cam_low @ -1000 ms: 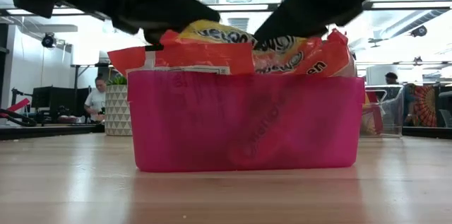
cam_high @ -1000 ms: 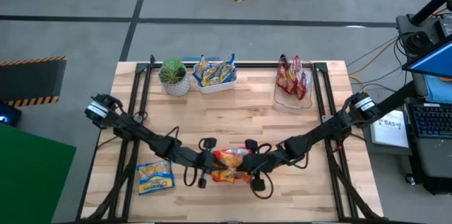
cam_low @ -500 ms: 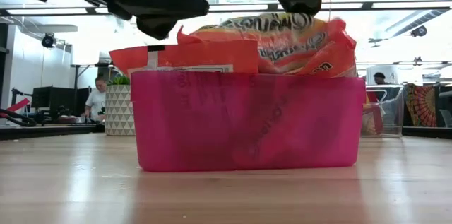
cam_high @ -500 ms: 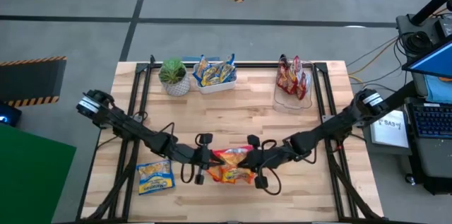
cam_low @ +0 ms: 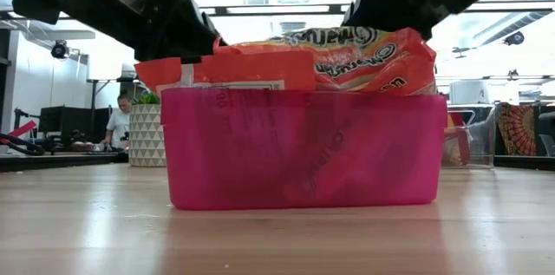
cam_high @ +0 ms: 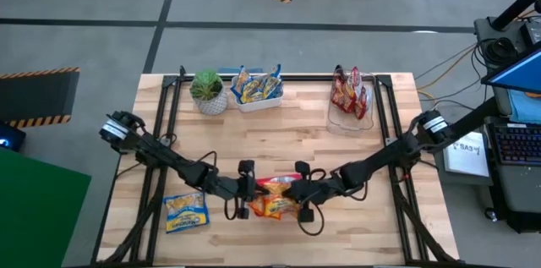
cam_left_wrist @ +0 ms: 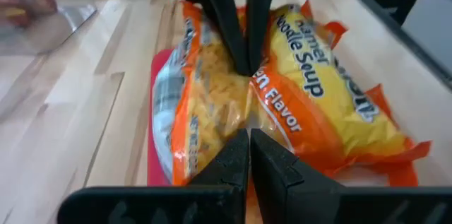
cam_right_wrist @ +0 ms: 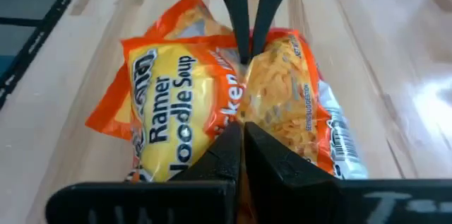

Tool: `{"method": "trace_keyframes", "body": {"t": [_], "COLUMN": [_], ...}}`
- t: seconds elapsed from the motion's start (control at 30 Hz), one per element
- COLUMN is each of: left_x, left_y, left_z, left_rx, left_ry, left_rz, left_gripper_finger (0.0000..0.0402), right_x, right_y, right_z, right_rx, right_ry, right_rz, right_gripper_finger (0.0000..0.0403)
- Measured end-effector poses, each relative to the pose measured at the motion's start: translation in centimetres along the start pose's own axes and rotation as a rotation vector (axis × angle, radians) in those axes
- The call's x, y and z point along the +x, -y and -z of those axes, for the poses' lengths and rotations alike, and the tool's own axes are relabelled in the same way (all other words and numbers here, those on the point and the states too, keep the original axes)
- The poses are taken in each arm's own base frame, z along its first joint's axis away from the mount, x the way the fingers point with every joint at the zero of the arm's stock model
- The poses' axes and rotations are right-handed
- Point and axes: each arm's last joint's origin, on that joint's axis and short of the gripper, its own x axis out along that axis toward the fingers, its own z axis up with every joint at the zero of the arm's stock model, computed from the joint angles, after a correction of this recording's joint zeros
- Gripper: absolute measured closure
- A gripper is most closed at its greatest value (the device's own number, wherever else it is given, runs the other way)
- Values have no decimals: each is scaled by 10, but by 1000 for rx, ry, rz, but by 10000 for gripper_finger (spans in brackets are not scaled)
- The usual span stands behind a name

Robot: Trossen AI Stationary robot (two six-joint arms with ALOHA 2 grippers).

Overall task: Sort Maruchan noodles
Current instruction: Put the orange noodle pack into the red bin

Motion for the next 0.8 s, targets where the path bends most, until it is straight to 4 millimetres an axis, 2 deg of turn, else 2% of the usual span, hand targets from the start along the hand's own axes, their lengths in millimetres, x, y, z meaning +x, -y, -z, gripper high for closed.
{"method": "trace_keyframes", "body": {"t": [0.1,0.23,0.43,0.63,0.8], "left_x": [0,-4,-18,-21,-16], "left_y": [-1,-3,-4,-1,6], "left_z": [3,0,-21,-26,-19], "left_rx": [2,0,0,-3,10], "left_ry": [-26,-38,37,57,26], "left_rz": [-26,-35,-22,121,232], "left_gripper_finger": [402,402,402,401,401], "right_x": [3,-6,-27,-35,-31], "right_y": [0,1,3,-8,-17], "right_z": [2,-3,-22,-24,-16], "right_rx": [2,4,20,18,28], "right_ry": [-11,-4,75,96,66], "right_rz": [0,-10,-32,-72,-111], "right_gripper_finger": [390,390,390,390,390]}}
